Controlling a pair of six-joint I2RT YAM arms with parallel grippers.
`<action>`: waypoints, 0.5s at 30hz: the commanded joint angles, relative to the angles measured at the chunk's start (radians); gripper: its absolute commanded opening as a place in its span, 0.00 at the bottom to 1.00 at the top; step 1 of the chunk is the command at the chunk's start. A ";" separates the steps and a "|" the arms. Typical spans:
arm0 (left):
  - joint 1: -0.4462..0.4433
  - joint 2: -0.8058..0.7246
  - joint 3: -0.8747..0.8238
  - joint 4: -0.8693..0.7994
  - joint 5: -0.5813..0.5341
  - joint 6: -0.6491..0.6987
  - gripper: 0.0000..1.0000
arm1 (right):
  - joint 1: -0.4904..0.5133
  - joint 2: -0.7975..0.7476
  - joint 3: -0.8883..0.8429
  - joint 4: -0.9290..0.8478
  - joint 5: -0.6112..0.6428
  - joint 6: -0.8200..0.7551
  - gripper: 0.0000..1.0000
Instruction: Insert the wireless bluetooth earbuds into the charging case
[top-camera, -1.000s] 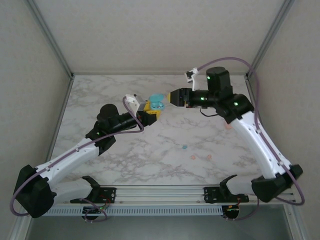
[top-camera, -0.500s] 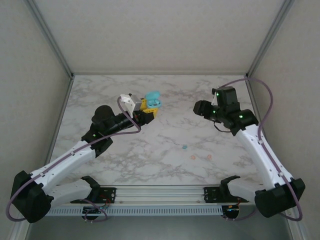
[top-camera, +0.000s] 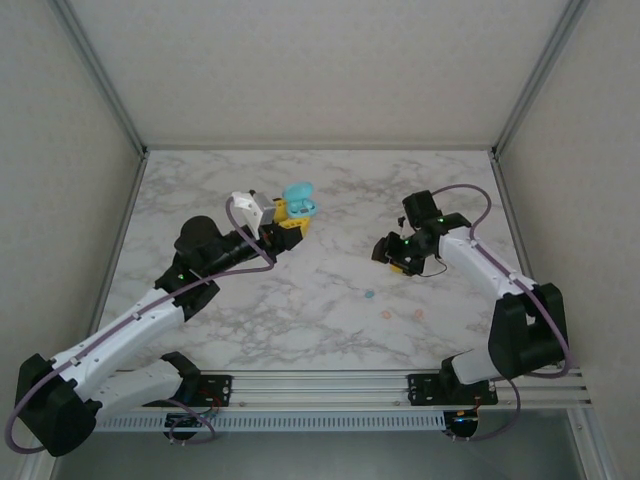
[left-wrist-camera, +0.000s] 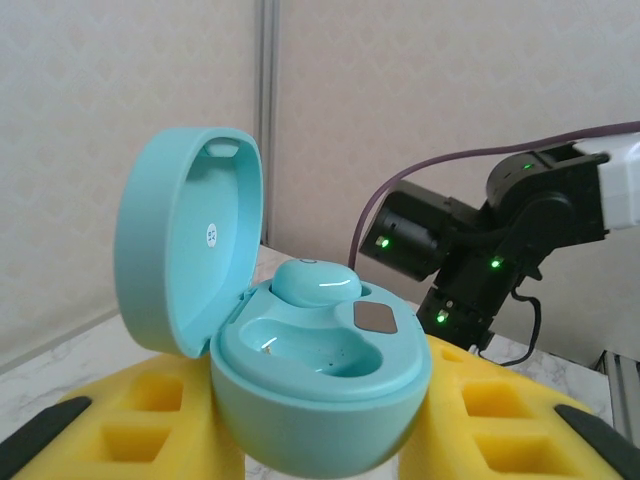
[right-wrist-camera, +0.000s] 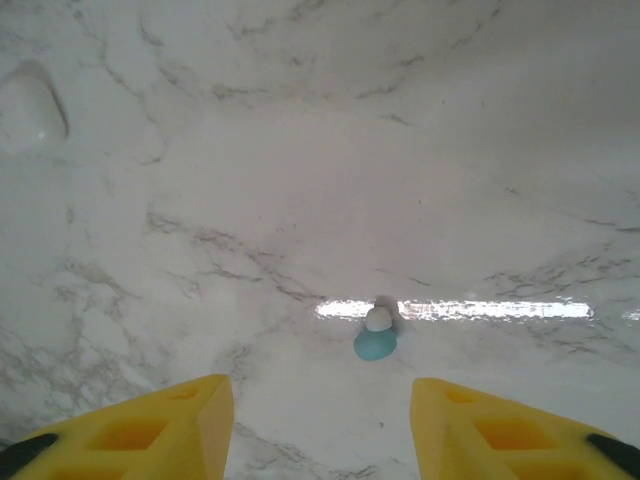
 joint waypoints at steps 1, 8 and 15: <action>-0.010 -0.023 -0.005 0.005 -0.022 0.008 0.21 | 0.010 0.032 0.014 -0.009 -0.043 -0.037 0.51; -0.011 -0.013 0.005 0.006 -0.020 0.003 0.21 | 0.029 0.097 0.034 -0.033 -0.027 -0.092 0.47; -0.010 -0.024 -0.001 -0.011 -0.032 0.003 0.21 | 0.056 0.174 0.044 -0.039 -0.012 -0.127 0.46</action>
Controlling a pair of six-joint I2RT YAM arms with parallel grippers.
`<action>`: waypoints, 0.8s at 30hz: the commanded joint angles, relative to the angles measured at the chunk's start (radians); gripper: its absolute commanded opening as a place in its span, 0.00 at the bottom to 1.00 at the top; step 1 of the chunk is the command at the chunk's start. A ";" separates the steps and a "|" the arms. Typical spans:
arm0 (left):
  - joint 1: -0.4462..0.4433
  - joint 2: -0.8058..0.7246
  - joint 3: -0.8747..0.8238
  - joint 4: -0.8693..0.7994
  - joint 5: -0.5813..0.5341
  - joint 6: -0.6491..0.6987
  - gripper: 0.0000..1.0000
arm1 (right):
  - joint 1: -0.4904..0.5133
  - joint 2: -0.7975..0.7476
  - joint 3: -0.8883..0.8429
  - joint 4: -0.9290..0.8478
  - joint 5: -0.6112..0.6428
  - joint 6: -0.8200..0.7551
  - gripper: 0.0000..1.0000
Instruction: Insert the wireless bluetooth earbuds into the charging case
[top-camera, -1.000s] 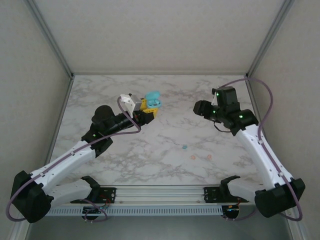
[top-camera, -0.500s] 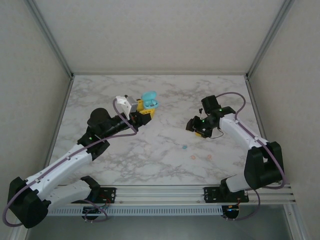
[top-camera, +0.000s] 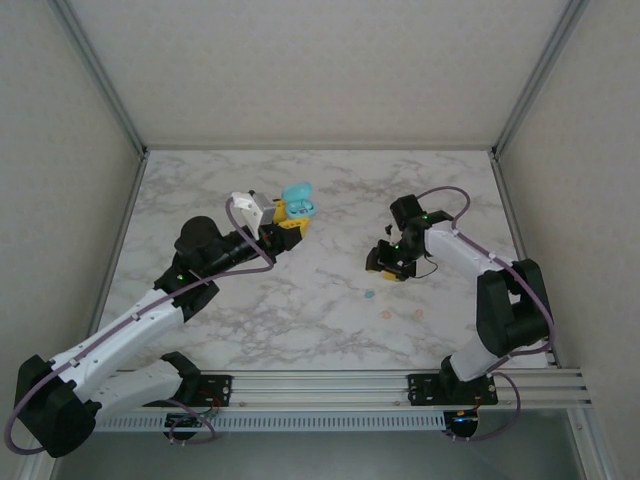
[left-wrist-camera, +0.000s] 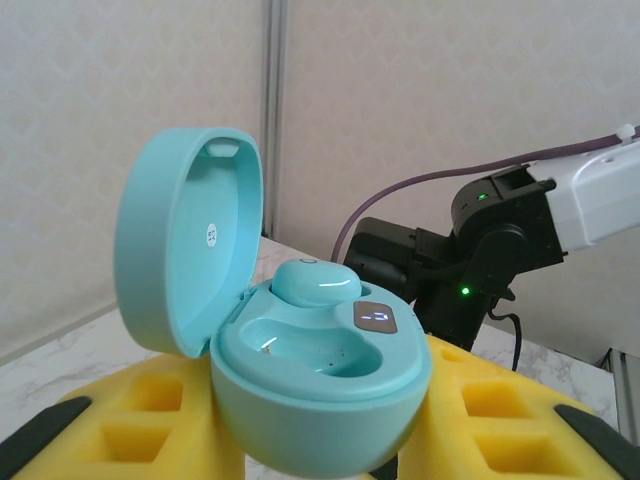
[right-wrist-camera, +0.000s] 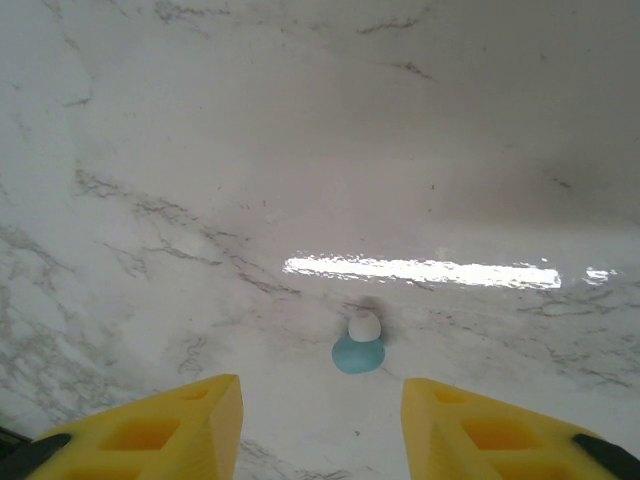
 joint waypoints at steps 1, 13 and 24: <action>-0.010 -0.020 -0.001 0.009 -0.018 0.002 0.21 | 0.018 0.051 0.030 -0.031 0.010 -0.032 0.45; -0.010 -0.009 0.008 0.006 -0.012 0.007 0.21 | 0.087 0.188 0.060 -0.031 0.069 0.017 0.44; -0.010 -0.015 0.003 0.006 -0.018 0.006 0.21 | 0.131 0.197 0.063 -0.056 0.087 -0.003 0.34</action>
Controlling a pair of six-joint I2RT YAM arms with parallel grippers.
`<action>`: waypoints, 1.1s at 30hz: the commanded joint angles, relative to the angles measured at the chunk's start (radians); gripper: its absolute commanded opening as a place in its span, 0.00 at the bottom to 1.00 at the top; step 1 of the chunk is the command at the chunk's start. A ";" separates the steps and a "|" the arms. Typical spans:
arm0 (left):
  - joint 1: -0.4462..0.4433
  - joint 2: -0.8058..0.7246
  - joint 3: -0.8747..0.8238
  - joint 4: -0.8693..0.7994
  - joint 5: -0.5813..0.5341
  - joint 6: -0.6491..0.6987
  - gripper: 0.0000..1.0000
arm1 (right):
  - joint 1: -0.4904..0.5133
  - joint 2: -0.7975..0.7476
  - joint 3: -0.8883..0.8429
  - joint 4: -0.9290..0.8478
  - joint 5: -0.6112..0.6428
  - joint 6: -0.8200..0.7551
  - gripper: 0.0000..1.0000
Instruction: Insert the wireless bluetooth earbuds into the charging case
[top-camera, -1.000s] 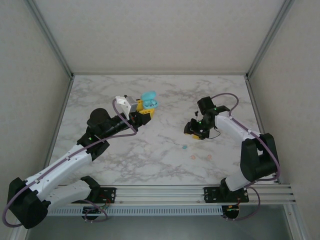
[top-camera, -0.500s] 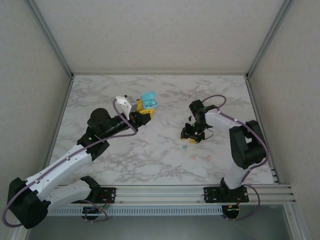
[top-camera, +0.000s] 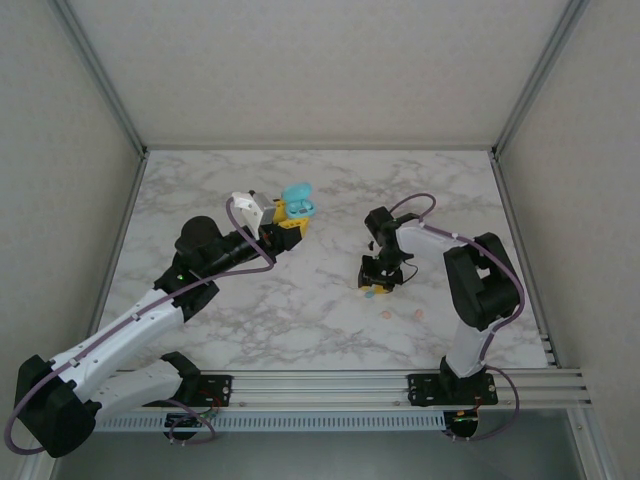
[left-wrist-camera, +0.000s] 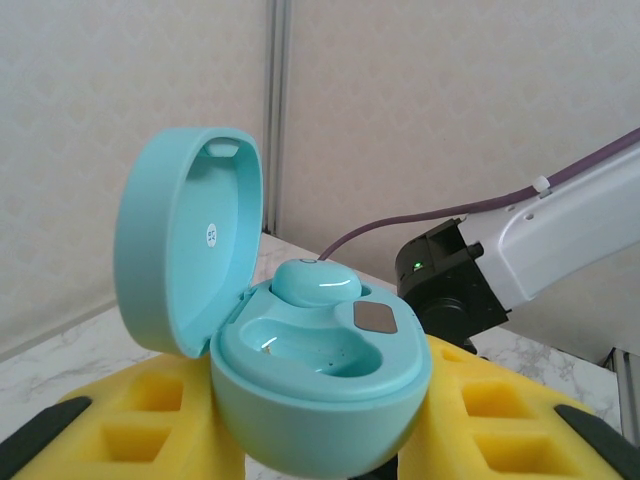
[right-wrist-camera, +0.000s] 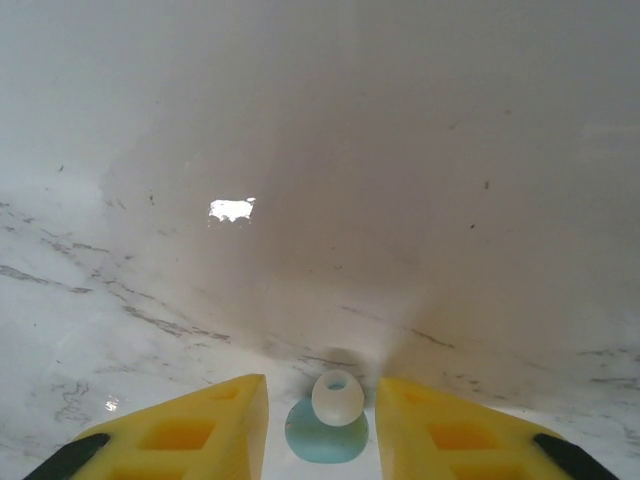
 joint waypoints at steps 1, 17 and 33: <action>-0.011 -0.014 0.002 0.013 -0.011 0.005 0.21 | 0.023 -0.005 0.020 -0.017 -0.012 -0.006 0.34; -0.010 -0.040 -0.005 -0.008 -0.018 0.009 0.21 | 0.059 -0.012 0.109 -0.054 -0.036 -0.039 0.36; -0.010 -0.061 -0.004 -0.028 -0.027 0.006 0.21 | 0.069 0.126 0.187 -0.042 -0.061 -0.146 0.38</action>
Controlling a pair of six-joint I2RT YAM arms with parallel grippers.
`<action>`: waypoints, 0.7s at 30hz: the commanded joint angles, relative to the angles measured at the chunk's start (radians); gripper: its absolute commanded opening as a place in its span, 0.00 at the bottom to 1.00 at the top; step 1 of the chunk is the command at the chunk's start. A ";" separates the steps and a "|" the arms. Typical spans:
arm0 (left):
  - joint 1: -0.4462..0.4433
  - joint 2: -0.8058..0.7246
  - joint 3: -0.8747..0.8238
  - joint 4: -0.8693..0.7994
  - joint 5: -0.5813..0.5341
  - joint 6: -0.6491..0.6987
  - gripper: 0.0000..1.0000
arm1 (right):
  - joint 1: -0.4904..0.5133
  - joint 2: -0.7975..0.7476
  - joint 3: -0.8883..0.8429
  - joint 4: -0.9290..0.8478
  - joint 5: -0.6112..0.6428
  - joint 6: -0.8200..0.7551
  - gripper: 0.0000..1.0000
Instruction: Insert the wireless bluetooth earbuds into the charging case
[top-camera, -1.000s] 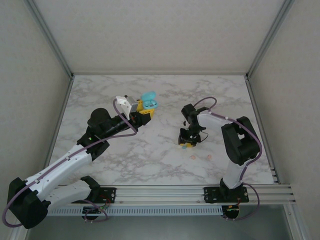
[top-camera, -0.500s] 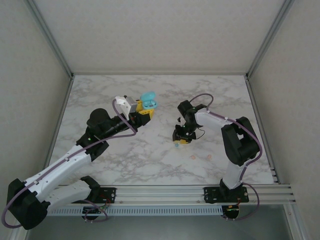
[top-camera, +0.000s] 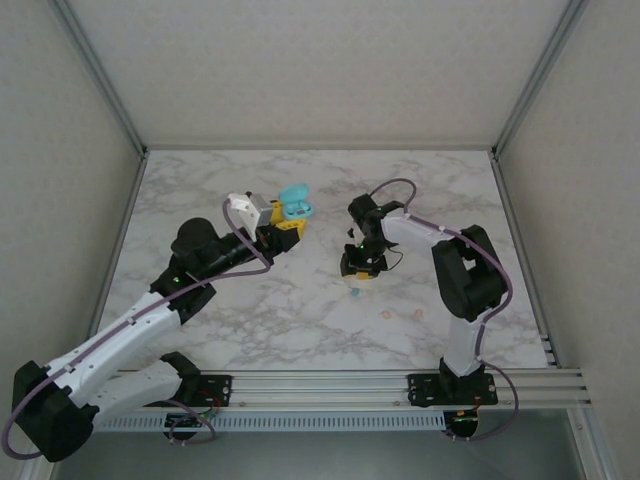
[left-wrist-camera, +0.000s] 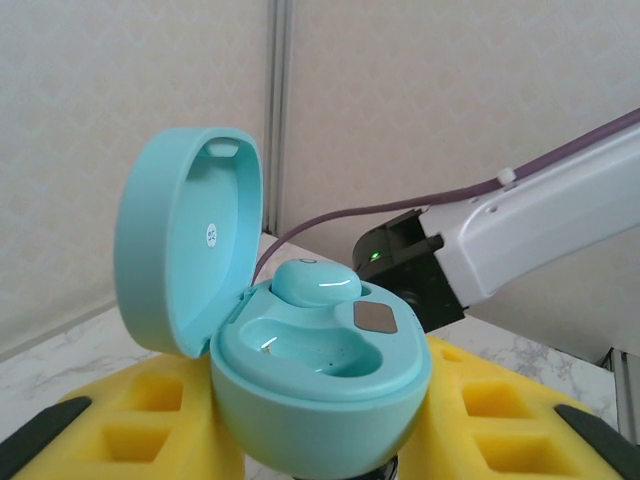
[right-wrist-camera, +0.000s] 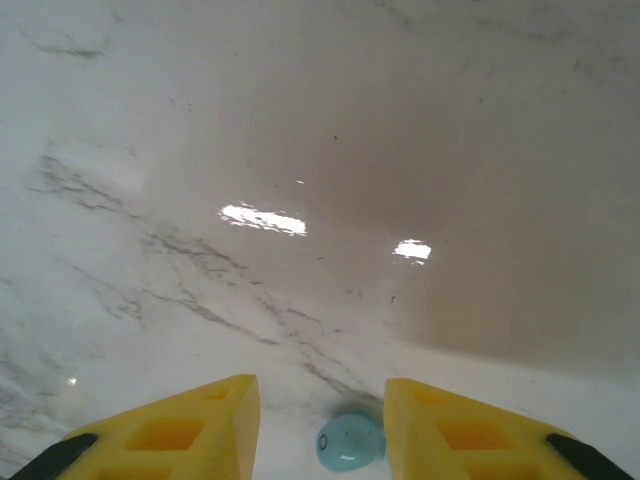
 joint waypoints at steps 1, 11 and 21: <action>-0.010 -0.029 -0.003 0.003 -0.021 0.007 0.21 | 0.013 0.023 -0.006 -0.020 -0.053 -0.042 0.38; -0.010 -0.011 0.000 0.010 -0.016 0.007 0.21 | 0.027 -0.034 -0.103 -0.033 -0.126 -0.075 0.37; -0.011 -0.012 0.002 0.007 -0.016 0.005 0.22 | 0.038 -0.103 -0.155 -0.067 -0.157 -0.084 0.36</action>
